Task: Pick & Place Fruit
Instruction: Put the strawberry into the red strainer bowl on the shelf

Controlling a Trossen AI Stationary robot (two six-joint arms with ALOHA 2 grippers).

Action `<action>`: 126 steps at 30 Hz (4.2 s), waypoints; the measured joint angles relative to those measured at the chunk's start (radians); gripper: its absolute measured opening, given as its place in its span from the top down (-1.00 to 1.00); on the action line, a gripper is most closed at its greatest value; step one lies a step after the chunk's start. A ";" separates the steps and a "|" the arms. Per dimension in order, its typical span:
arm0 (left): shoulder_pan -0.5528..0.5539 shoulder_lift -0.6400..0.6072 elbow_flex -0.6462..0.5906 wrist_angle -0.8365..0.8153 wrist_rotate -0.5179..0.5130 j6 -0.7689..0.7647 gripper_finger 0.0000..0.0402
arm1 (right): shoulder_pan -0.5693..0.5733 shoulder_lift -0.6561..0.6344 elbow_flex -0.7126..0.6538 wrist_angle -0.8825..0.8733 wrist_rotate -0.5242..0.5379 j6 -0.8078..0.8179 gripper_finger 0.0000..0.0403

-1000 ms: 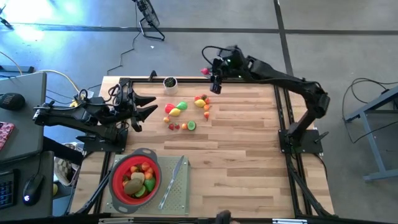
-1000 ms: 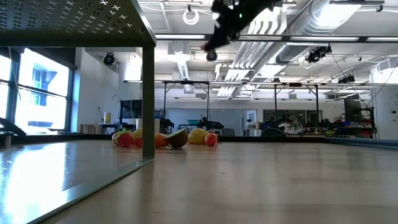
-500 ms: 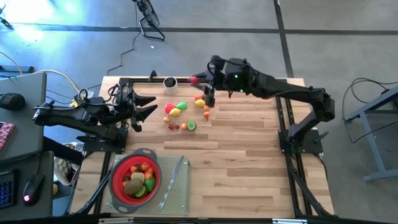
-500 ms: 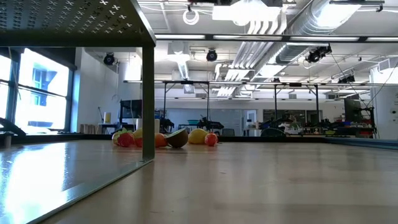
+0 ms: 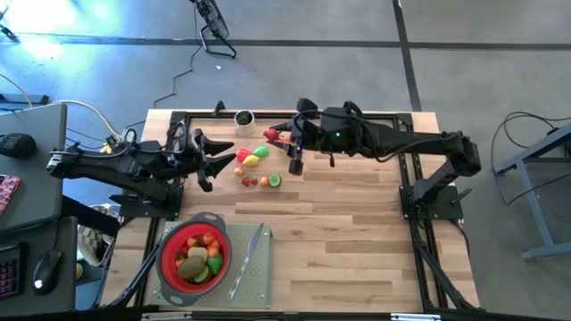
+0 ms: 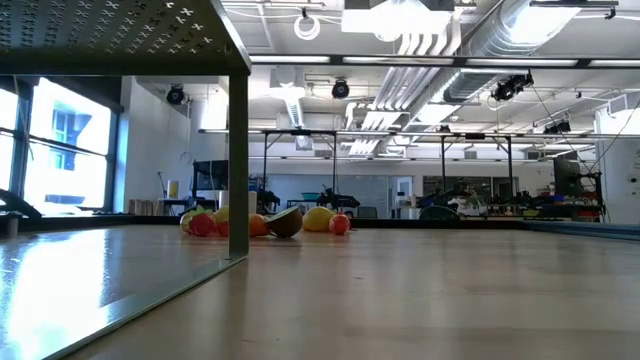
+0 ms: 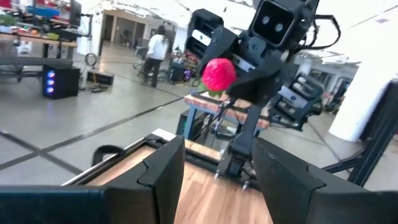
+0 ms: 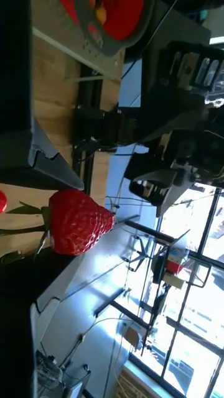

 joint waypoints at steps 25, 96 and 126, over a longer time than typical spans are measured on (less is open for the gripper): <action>0.000 0.286 0.002 0.486 0.074 0.134 0.10 | 0.070 0.000 0.000 -0.017 0.044 -0.011 0.30; 0.000 0.481 0.093 0.543 0.014 -0.051 -0.28 | 0.115 0.002 0.000 -0.092 -0.076 -0.064 0.29; 0.001 0.481 0.093 0.520 0.043 -0.077 -0.28 | 0.129 0.002 -0.001 -0.069 0.017 -0.117 0.29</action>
